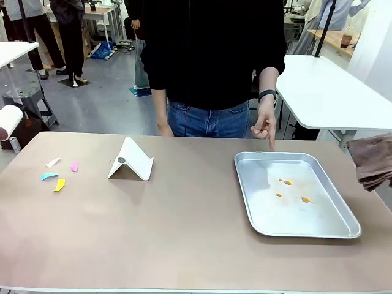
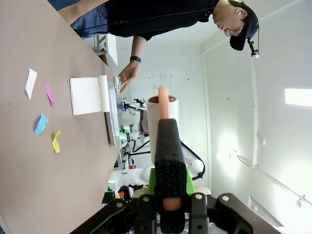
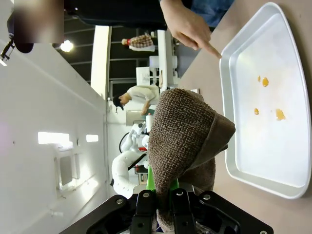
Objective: Clean the surface of the table.
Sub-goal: If a person points to the right, clean the right side of the table with your right hand, and if they point to the left, clean the left side with your left hand.
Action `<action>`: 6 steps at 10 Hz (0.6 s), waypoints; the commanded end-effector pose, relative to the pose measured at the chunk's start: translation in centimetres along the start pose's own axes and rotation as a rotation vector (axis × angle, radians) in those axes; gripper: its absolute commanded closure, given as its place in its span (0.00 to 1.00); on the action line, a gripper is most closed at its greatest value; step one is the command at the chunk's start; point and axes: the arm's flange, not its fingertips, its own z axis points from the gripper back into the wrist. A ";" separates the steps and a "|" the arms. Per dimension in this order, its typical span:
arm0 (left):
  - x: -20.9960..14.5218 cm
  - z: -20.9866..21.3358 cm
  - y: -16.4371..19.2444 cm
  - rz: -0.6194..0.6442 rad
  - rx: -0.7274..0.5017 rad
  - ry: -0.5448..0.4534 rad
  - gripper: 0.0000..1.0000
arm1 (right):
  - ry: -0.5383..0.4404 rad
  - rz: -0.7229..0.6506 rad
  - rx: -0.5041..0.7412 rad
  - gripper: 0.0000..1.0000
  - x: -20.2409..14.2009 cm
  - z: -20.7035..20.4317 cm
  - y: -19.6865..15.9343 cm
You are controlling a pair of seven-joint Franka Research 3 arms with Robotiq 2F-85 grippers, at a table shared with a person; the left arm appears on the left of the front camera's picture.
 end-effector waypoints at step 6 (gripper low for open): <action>-0.6 -0.3 -0.4 -0.016 -0.005 -0.001 1.00 | -0.020 0.082 -0.247 0.90 -0.2 -4.3 3.0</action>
